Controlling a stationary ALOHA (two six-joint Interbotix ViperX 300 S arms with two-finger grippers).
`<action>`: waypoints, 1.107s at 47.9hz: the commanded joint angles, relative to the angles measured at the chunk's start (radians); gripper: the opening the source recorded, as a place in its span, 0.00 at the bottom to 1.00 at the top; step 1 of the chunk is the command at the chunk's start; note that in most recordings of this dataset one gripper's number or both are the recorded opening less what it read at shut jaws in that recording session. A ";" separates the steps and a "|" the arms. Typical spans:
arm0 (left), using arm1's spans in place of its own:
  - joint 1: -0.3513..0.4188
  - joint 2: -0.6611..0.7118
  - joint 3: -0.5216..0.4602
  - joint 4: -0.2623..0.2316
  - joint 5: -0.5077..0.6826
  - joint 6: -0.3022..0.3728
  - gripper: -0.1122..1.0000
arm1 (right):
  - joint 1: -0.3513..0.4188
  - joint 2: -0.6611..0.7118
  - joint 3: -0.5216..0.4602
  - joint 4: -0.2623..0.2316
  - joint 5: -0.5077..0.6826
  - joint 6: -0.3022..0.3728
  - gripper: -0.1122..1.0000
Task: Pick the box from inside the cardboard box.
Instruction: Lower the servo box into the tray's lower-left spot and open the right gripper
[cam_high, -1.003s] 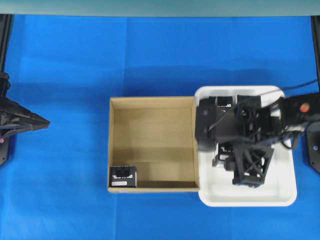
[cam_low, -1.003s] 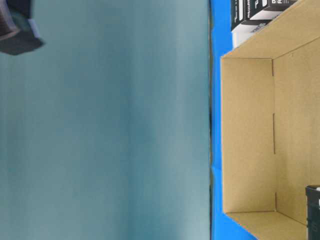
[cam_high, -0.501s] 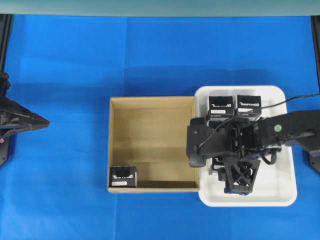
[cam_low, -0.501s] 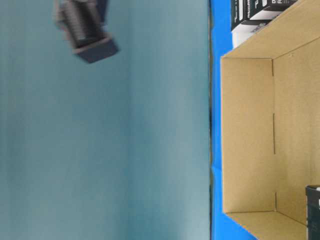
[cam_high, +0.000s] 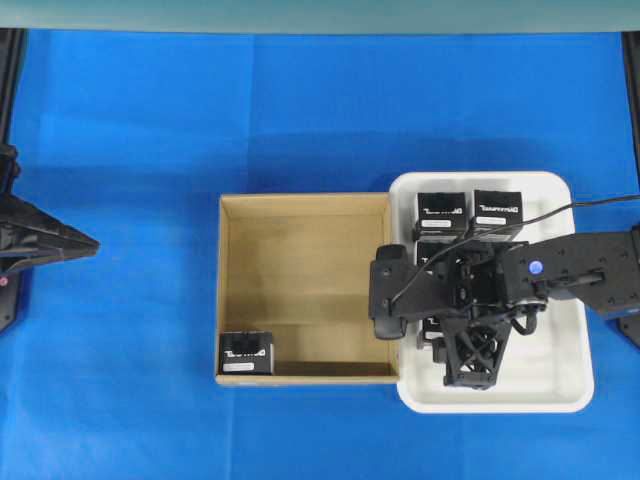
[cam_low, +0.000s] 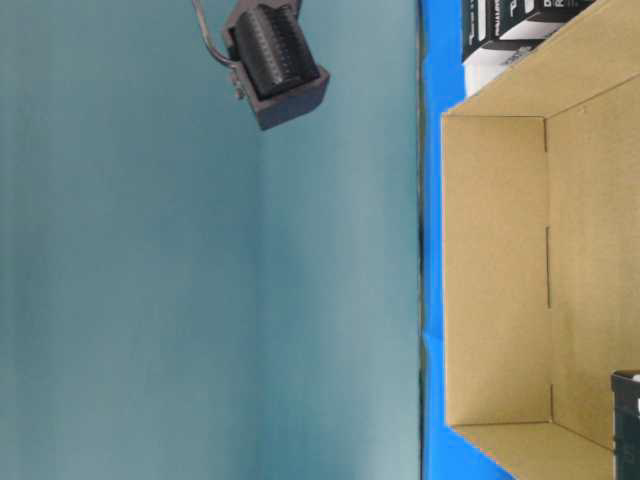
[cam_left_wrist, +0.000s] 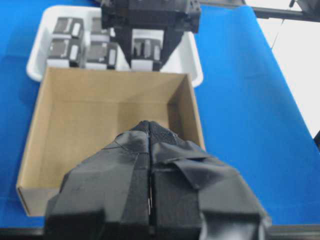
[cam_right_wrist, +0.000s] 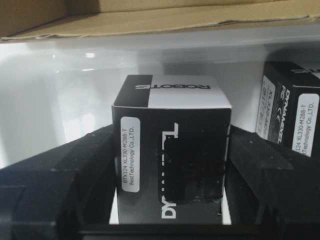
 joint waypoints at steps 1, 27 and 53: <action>-0.002 0.005 -0.026 0.002 -0.009 -0.002 0.04 | -0.002 0.006 -0.002 -0.003 -0.008 -0.002 0.67; -0.002 0.003 -0.026 0.003 -0.011 -0.002 0.04 | -0.002 0.006 -0.002 -0.003 -0.041 -0.002 0.97; -0.002 0.002 -0.028 0.002 -0.009 -0.002 0.04 | -0.046 -0.184 -0.101 -0.003 0.097 0.020 0.96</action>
